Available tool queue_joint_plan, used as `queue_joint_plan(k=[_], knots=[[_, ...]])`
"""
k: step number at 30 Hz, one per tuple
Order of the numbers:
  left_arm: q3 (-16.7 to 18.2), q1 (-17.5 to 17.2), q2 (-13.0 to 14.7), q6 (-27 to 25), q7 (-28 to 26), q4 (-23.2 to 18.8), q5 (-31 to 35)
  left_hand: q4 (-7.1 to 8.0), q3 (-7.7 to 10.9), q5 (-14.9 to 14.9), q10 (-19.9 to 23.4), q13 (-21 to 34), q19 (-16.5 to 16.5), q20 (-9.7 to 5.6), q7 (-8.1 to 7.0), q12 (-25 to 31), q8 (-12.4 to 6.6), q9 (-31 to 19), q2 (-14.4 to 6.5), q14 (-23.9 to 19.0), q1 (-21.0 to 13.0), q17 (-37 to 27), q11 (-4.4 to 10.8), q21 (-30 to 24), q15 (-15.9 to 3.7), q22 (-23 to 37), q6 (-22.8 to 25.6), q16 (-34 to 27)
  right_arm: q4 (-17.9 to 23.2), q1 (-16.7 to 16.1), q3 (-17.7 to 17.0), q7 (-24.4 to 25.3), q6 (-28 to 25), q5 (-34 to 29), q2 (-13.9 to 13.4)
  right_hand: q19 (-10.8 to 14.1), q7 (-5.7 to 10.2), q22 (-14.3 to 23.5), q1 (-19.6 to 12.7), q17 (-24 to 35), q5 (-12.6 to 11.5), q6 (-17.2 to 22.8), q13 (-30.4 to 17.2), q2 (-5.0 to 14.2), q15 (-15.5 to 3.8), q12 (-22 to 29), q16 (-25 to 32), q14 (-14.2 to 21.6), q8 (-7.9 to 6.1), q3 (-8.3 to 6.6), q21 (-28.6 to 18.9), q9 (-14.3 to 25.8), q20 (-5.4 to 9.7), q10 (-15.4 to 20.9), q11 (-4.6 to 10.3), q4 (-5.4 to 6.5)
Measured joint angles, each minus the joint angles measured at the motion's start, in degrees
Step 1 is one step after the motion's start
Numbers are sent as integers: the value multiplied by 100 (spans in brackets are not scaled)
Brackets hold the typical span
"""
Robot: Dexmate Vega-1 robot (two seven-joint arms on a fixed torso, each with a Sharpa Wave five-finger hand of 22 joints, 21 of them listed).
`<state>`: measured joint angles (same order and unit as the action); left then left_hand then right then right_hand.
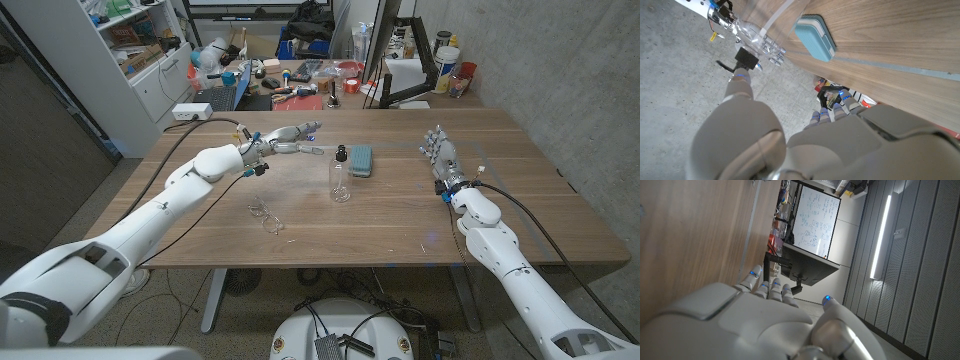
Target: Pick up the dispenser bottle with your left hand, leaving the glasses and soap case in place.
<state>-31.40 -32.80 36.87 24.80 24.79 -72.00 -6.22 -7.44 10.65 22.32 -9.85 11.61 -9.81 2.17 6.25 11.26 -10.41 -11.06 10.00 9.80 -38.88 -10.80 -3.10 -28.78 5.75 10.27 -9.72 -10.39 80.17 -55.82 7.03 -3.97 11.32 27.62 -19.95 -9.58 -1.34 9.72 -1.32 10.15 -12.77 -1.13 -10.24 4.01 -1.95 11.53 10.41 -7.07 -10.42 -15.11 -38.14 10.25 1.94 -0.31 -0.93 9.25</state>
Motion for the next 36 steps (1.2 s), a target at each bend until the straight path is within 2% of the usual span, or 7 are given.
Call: queue_joint_plan(k=[2,11,20,26,30,35,36], knots=[[0,0,0,24,17,0,0,3,-49,15,-1,0,-5,42,22,0,-41,0,2,14,2,0,-1,0,14,3,-23,0,2,0,0,9,0,-3,5,0,0,0,0,0,0,0,0,0,0,24,0,0,0,0,0,0,0,0,0,0],[-125,147,-53,152,146,139,-22,49,-237,59,-13,0,-4,43,31,0,-107,0,53,14,119,0,-50,64,14,28,-32,-23,7,0,0,47,-6,-10,22,22,-21,0,0,0,0,21,0,0,0,38,0,0,0,41,21,0,22,31,-31,9],[-213,246,-100,257,271,238,-47,70,-404,132,-13,-1,-4,43,31,40,-60,1,22,14,194,1,-50,107,13,28,-32,-22,17,-13,-1,85,-6,-15,49,44,-21,0,0,0,0,21,0,0,0,37,0,0,0,41,43,0,1,31,-31,8],[-258,297,-123,335,372,283,-48,64,-459,147,-13,-1,-17,24,31,40,-60,1,16,13,200,1,-49,129,12,28,-32,-22,18,-20,-4,91,8,-15,71,43,-21,0,0,0,0,21,0,0,0,37,0,0,0,41,66,0,1,31,-31,8],[-304,350,-142,374,431,324,-41,13,-599,231,-13,-1,-4,-3,30,44,-60,1,-59,13,125,1,-49,211,12,28,-32,-45,18,-27,-6,97,39,-15,86,43,-21,0,0,0,0,21,0,0,0,37,0,0,0,64,66,0,1,31,-31,-15],[-304,350,-142,417,509,324,-2,-1,-619,231,-13,-1,-5,-3,30,44,-61,1,-98,13,86,1,-49,211,12,28,-32,-45,18,-33,-12,97,39,-15,99,64,-21,0,0,0,0,21,0,0,0,37,0,0,0,87,110,0,21,31,-31,8],[-411,462,-169,423,523,377,3,-9,-627,231,-13,-1,-5,-3,30,44,-61,1,-98,13,86,1,-49,211,12,27,-32,-45,18,-34,-13,118,73,-15,100,64,-21,0,0,0,0,21,0,0,0,36,0,0,0,87,110,0,21,31,-31,8]])
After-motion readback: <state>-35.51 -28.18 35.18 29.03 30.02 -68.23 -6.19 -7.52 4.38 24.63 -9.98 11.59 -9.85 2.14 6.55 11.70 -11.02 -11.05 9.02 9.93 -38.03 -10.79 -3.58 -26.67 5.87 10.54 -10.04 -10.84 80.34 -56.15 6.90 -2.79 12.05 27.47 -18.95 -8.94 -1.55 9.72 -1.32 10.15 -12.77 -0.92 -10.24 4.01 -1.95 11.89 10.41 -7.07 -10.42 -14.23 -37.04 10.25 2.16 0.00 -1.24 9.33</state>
